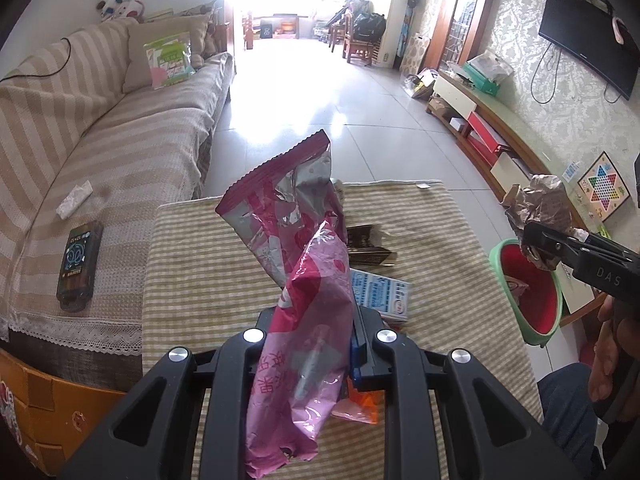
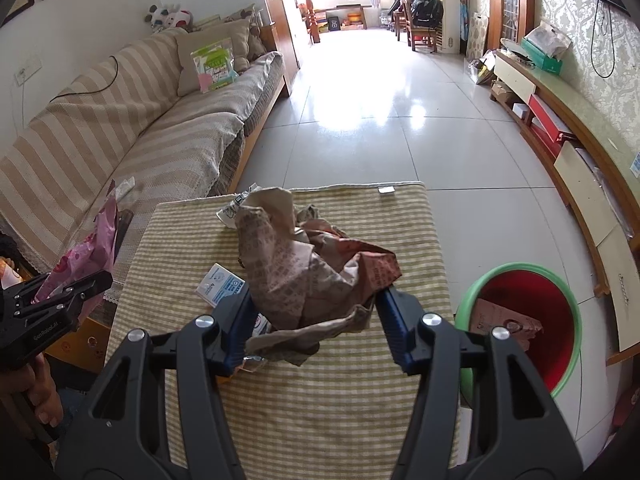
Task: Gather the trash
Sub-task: 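Carry the brown patterned paper and pink wrapper over the red bin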
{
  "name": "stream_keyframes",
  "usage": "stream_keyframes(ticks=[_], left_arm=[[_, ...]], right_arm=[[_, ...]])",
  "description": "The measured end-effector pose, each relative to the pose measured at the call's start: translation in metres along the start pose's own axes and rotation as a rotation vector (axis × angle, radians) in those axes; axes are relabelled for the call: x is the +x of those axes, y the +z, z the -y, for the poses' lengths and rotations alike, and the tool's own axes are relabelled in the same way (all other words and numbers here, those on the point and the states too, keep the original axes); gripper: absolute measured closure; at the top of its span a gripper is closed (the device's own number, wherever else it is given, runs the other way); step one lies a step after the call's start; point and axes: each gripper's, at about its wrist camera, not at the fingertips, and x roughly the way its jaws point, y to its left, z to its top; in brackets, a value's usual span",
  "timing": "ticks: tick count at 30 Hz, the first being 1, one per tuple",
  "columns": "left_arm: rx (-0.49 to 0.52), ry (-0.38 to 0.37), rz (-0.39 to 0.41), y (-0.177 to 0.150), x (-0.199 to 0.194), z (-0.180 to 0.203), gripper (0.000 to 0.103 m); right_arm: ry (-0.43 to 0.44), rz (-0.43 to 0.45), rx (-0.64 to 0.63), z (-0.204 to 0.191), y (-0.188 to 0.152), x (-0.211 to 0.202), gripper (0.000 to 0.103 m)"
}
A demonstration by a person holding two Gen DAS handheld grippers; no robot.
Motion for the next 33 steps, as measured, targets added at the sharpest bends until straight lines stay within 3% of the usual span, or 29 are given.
stream_keyframes(ticks=[16,33], left_arm=[[0.132,-0.104,0.007,0.016,0.003,0.103,0.085],[0.317,-0.267,-0.06,0.035,0.059,0.262,0.085]], right_arm=[[-0.08,0.063,0.115,0.087,-0.014,-0.054,0.049],[-0.197,0.057,0.293,0.222,-0.042,-0.068,0.049]])
